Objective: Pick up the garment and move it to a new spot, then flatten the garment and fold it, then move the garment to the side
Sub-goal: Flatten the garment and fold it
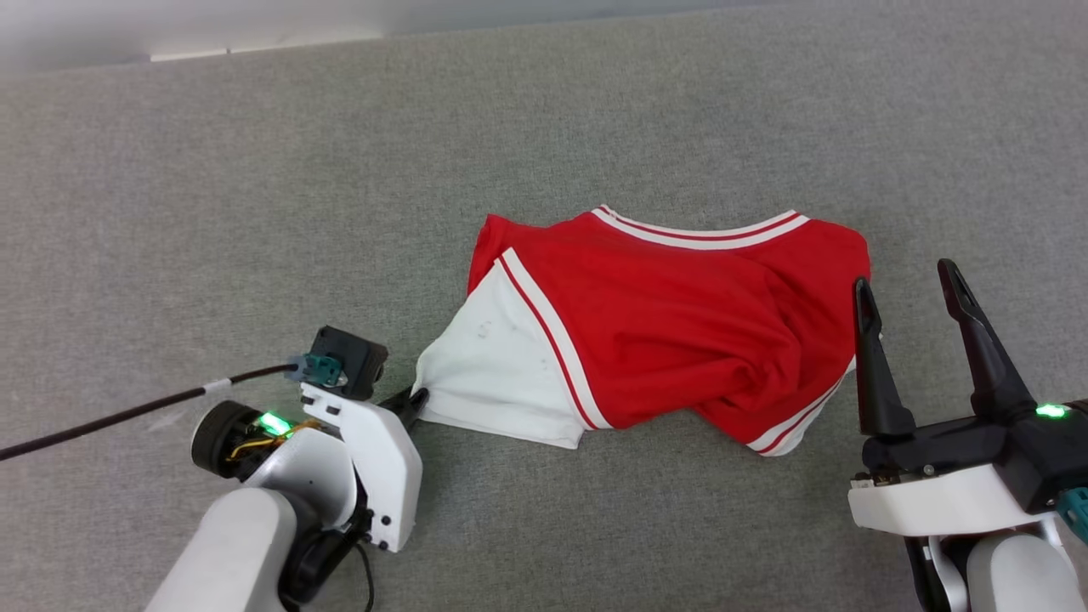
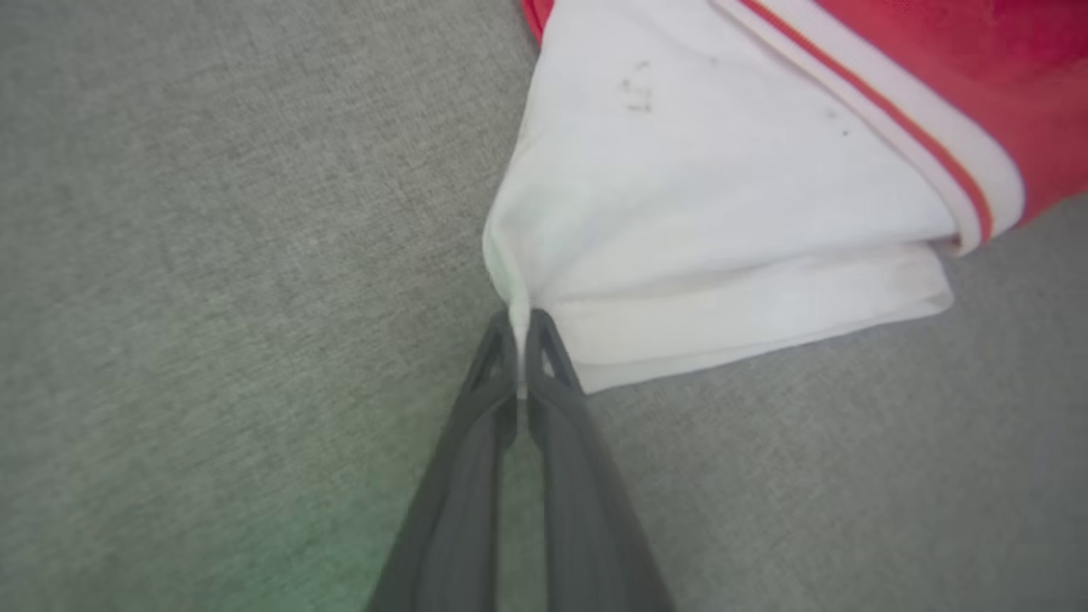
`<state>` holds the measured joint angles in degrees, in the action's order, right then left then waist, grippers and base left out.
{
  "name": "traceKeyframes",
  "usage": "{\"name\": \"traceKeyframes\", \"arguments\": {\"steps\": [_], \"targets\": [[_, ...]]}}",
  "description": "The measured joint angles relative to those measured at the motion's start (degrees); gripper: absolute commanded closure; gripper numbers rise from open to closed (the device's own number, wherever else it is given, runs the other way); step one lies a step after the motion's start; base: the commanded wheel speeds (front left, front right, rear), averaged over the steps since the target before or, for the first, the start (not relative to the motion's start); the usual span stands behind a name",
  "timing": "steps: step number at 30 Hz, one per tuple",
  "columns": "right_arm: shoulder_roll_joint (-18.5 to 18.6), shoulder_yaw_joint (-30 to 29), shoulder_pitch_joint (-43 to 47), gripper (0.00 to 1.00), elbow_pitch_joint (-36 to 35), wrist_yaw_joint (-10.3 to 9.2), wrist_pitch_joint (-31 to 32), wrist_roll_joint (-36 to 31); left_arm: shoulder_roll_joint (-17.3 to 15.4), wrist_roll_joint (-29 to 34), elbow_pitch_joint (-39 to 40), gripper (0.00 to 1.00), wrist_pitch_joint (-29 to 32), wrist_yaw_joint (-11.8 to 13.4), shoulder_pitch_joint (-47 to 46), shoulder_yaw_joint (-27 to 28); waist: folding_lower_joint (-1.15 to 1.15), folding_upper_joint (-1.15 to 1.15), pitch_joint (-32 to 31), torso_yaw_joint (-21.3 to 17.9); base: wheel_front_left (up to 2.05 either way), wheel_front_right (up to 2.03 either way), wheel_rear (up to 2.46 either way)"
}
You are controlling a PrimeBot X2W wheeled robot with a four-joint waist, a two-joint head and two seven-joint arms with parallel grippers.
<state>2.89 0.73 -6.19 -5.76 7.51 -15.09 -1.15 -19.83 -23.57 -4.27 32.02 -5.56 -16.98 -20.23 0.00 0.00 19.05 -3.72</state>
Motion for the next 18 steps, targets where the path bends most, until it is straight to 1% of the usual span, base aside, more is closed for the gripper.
{"name": "traceKeyframes", "arguments": {"steps": [3,11,14,18], "targets": [[0.0,-0.1,0.0,0.00,0.4,0.00,0.0,0.0,0.1,0.0,-0.5,1.00,-2.3,0.3,0.3,0.5,0.00,0.00,-1.1,0.4,0.00,0.00,0.00],[0.0,0.3,1.1,0.00,2.6,0.00,0.0,-0.3,-1.9,0.1,1.0,1.00,-9.0,4.8,4.4,6.2,0.00,0.00,-5.7,1.5,0.00,0.00,0.00],[0.0,0.7,1.9,0.00,3.5,0.00,0.0,-0.3,-3.1,-0.5,1.2,1.00,-10.5,6.3,6.8,8.6,0.00,0.00,-7.3,2.1,0.00,0.00,0.00],[0.0,1.1,2.3,0.00,4.6,0.00,0.0,-0.4,-3.8,-1.5,1.3,1.00,-12.6,7.8,10.3,11.4,0.00,0.00,-8.9,2.8,0.00,0.00,0.00]]}}
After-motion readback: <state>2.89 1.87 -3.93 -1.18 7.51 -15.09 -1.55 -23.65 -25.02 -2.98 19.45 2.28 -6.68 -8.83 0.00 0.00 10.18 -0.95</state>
